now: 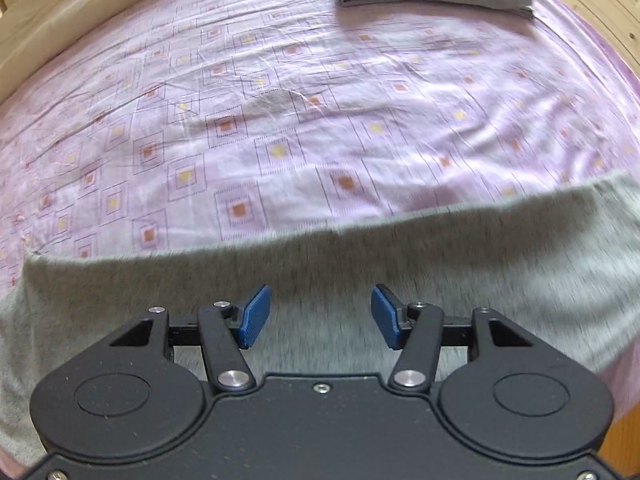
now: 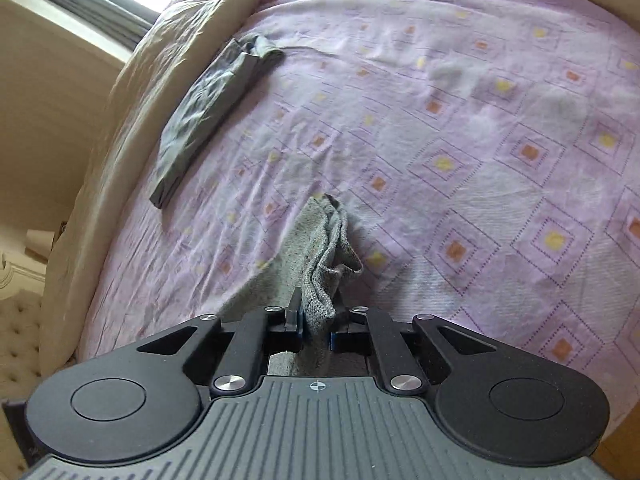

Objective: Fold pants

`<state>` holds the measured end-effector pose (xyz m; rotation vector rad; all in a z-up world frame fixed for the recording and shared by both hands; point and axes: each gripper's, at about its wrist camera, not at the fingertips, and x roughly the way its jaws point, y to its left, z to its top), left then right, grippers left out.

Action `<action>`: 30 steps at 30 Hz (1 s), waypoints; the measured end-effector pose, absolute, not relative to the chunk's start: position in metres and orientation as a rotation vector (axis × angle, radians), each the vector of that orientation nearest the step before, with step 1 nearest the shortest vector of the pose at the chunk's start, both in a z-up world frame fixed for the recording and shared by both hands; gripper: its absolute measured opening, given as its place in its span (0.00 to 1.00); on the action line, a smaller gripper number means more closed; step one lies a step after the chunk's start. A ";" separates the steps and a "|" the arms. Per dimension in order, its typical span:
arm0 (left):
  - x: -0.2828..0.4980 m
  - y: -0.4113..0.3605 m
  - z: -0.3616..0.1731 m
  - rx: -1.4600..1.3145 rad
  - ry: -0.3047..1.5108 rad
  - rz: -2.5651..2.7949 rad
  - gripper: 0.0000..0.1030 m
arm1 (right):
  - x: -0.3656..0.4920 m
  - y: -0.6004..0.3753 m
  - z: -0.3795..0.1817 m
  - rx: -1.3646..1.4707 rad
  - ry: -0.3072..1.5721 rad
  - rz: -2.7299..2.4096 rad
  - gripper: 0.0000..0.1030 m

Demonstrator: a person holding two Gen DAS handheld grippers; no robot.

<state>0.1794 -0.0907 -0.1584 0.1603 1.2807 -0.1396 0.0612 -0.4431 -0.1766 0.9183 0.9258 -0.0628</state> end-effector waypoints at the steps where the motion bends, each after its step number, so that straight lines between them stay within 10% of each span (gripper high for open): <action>1: 0.190 -0.090 -0.165 0.140 1.302 -0.127 0.44 | 0.063 -0.443 -0.172 0.914 0.919 -0.048 0.10; 30: 0.150 -0.091 -0.166 0.031 1.361 -0.161 0.35 | 0.065 -0.414 -0.127 0.804 0.866 -0.040 0.10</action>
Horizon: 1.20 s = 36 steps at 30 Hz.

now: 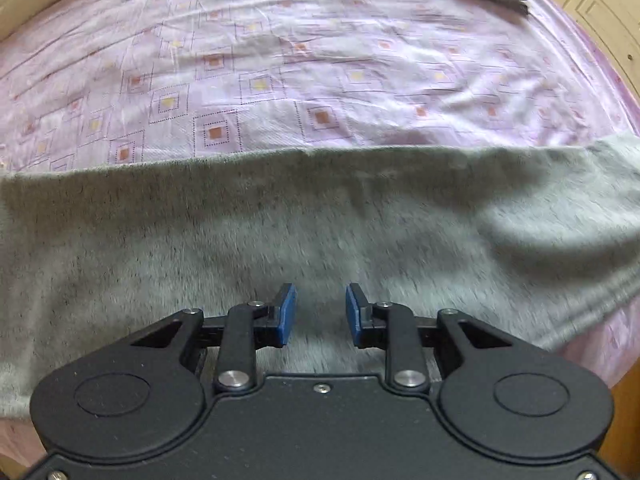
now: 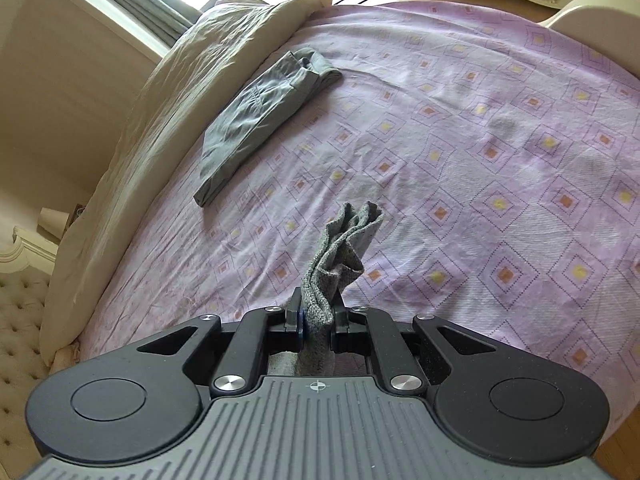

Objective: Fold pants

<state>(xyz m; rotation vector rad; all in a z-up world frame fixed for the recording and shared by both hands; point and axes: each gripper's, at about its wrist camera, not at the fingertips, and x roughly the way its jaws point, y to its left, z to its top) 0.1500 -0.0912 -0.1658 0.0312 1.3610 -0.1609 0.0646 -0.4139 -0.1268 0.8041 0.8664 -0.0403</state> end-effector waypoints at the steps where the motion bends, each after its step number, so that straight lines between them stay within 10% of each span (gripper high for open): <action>1: 0.158 -0.092 -0.176 0.036 1.405 -0.170 0.35 | 0.064 -0.410 -0.123 0.793 0.862 -0.046 0.10; 18: 0.157 0.110 -0.141 -0.034 1.407 -0.183 0.38 | 0.061 -0.200 -0.037 0.503 0.766 0.167 0.10; 30: 0.127 0.223 -0.137 -0.023 1.442 -0.129 0.38 | 0.073 0.013 -0.174 0.180 1.145 0.334 0.15; 36: 0.133 0.212 -0.120 -0.042 1.396 -0.217 0.38 | 0.053 -0.010 -0.138 0.308 1.089 0.406 0.25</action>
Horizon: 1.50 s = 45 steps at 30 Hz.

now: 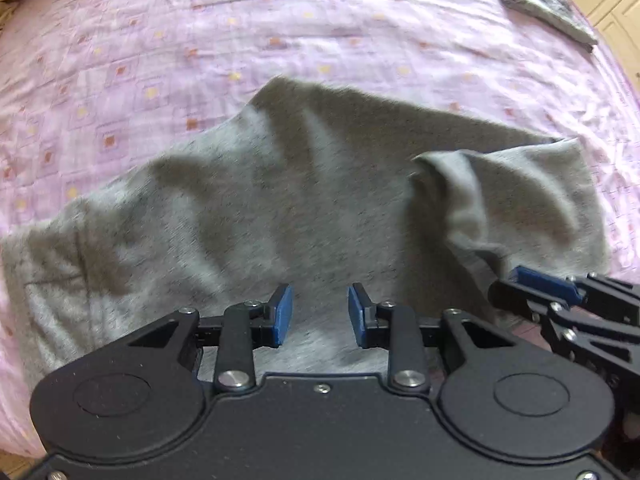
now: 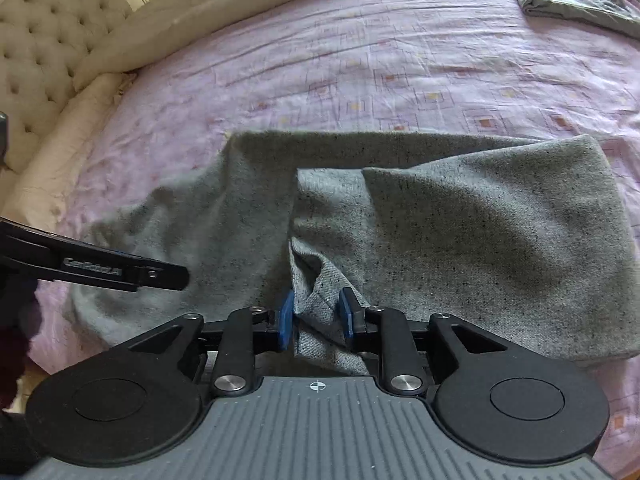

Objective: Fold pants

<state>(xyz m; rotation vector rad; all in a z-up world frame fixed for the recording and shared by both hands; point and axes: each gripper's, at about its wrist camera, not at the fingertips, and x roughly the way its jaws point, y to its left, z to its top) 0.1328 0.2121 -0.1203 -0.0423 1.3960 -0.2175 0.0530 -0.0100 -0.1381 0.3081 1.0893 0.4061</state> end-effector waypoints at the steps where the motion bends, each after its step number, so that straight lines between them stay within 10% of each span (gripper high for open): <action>1: 0.136 0.206 -0.118 -0.050 1.388 -0.236 0.38 | 0.051 -0.013 -0.132 0.309 1.075 0.403 0.25; 30: 0.109 0.131 -0.174 -0.063 1.512 -0.160 0.58 | 0.215 -0.166 -0.189 0.369 1.252 0.138 0.05; 45: 0.073 0.148 -0.152 -0.166 1.444 -0.014 0.59 | 0.112 -0.180 -0.179 0.250 1.307 0.385 0.06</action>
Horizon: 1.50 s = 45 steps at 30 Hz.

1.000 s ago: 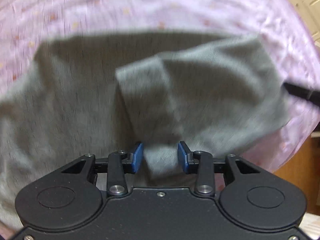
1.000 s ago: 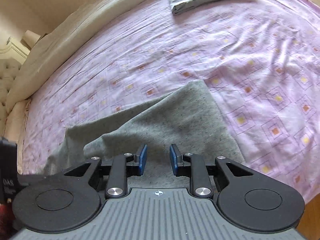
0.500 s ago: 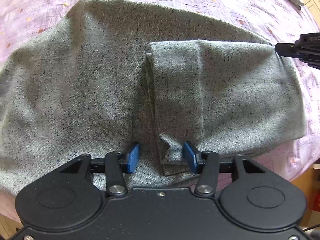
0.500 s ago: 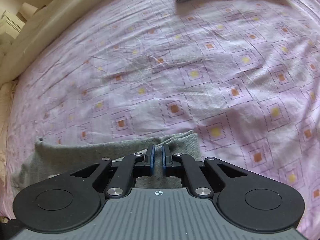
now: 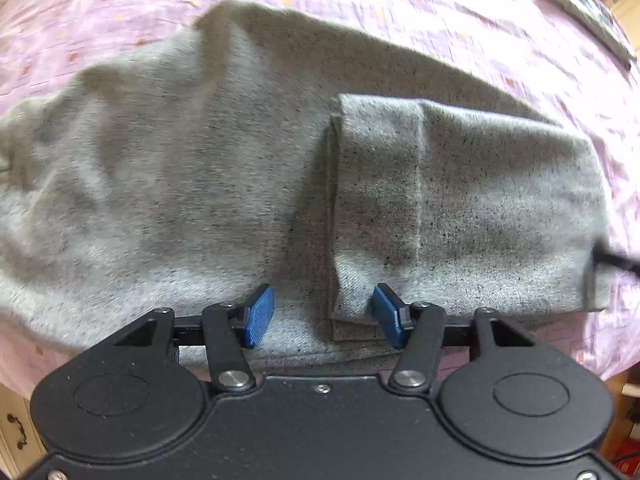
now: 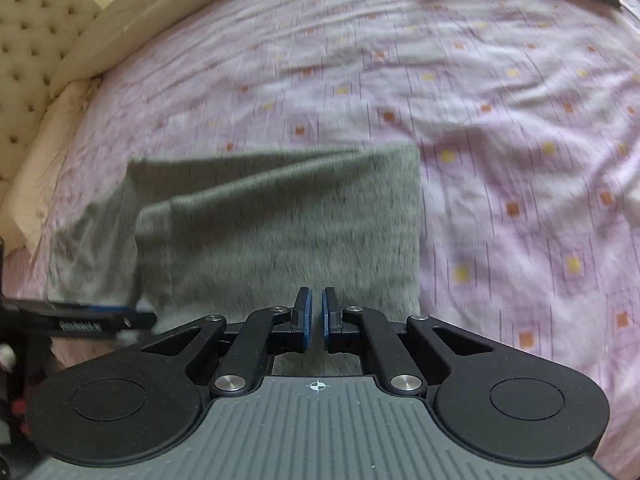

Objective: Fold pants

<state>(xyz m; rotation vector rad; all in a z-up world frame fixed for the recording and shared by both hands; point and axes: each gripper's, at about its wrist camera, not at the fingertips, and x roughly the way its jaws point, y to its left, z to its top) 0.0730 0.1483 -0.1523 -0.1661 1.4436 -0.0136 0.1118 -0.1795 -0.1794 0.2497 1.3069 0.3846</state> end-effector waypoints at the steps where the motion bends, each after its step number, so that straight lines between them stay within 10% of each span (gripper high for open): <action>1: 0.069 0.153 -0.148 -0.171 1.435 -0.004 0.59 | 0.109 -0.179 -0.186 0.245 1.334 0.373 0.06; 30: 0.023 0.427 -0.128 -0.238 1.291 0.204 0.64 | 0.079 -0.015 -0.132 0.306 1.211 0.348 0.06; 45: 0.054 0.444 -0.185 -0.316 1.350 0.064 1.00 | 0.058 0.061 -0.131 0.279 1.248 0.331 0.06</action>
